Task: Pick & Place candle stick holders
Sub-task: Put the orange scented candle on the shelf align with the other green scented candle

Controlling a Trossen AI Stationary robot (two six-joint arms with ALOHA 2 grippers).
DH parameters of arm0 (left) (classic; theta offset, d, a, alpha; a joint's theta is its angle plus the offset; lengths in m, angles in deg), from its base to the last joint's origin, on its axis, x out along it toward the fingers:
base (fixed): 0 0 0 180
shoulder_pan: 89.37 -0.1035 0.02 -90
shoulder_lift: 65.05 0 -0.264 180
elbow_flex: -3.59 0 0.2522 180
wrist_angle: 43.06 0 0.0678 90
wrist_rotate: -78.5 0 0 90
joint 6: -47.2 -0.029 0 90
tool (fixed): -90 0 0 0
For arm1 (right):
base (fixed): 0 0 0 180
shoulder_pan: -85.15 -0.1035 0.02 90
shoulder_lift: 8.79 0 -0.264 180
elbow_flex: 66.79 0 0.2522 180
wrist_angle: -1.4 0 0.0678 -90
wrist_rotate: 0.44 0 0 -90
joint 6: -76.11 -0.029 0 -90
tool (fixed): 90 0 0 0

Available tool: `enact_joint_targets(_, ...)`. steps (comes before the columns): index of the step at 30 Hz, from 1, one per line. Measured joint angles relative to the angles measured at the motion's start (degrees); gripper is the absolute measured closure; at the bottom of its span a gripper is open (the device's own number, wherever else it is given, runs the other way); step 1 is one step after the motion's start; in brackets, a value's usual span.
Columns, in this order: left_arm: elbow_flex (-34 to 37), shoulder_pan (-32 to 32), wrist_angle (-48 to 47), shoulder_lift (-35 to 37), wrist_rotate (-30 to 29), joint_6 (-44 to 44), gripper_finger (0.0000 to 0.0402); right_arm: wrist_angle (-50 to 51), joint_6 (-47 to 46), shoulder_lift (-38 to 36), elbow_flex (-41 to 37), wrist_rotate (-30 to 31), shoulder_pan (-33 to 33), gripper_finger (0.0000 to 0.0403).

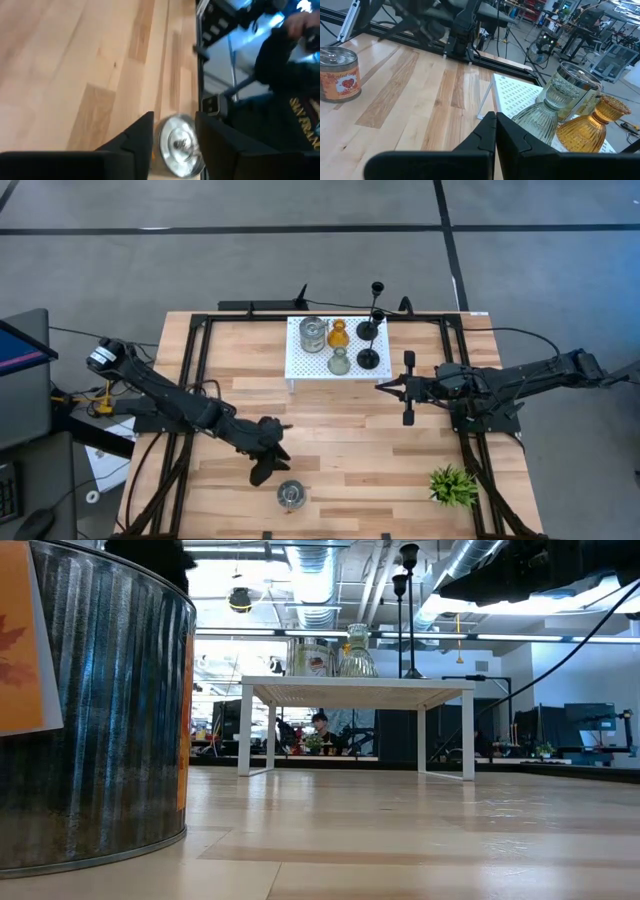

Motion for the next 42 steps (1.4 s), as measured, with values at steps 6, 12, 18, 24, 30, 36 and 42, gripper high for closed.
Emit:
enact_joint_targets(6,0.00,-0.01,-0.04,-5.68,6.06,3.06,0.0212,0.02,-0.71,0.00,0.00,0.00,0.00,0.0403)
enact_joint_targets(12,0.00,0.02,-0.04,-9.80,11.64,8.93,0.0198,0.01,-1.45,0.02,0.00,-0.02,0.00,0.0403)
enact_joint_targets(18,0.00,0.02,-0.05,-11.21,11.71,10.25,0.0208,0.00,-1.45,0.02,0.00,0.00,0.00,0.0403)
enact_joint_targets(24,0.00,0.02,0.02,-11.22,11.73,10.69,0.0220,0.02,-1.45,0.02,0.00,0.00,0.00,0.0403)
enact_joint_targets(30,0.00,0.04,0.05,-12.80,11.91,13.49,0.0228,0.02,-1.47,0.00,0.00,0.00,0.00,0.0403)
enact_joint_targets(36,-0.08,-0.14,0.50,-14.17,12.73,13.56,0.0239,0.02,-1.46,0.00,0.00,0.00,0.00,0.0403)
enact_joint_targets(42,-0.13,-1.02,0.53,-13.95,13.06,11.25,0.0291,0.02,-1.45,0.00,0.00,0.00,0.00,0.0403)
